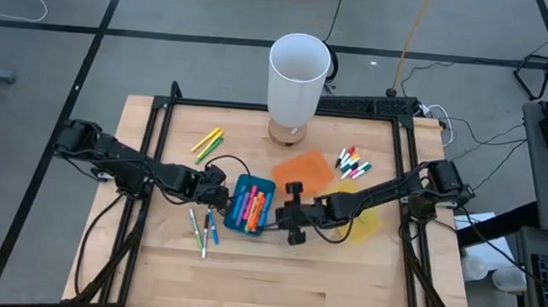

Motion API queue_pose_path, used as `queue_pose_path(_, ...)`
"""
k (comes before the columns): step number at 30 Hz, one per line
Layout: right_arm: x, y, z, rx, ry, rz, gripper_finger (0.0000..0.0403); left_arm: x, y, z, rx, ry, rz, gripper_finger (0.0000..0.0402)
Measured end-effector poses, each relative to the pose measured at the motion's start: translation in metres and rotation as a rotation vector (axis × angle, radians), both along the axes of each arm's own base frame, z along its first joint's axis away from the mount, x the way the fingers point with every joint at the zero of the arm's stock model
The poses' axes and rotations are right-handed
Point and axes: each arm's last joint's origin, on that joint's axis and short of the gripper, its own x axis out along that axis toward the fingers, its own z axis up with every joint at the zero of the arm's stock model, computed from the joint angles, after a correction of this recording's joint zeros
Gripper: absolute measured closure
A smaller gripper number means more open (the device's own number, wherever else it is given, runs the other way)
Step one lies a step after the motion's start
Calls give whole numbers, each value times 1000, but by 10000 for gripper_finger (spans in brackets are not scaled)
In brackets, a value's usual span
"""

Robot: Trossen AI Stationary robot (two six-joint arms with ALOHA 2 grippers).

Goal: Pick & Place Markers
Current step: Adjust the bins on the table

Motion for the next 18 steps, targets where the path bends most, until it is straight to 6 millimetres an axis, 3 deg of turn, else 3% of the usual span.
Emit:
queue_pose_path(7,2,-15,1,-30,-10,-93,403,0,0,0,-1,0,2,376)
queue_pose_path(14,-3,-17,28,-92,-97,-71,403,0,0,0,-1,-1,3,376)
queue_pose_path(18,-6,-28,35,-113,-86,-78,403,0,0,0,-1,-1,3,376)
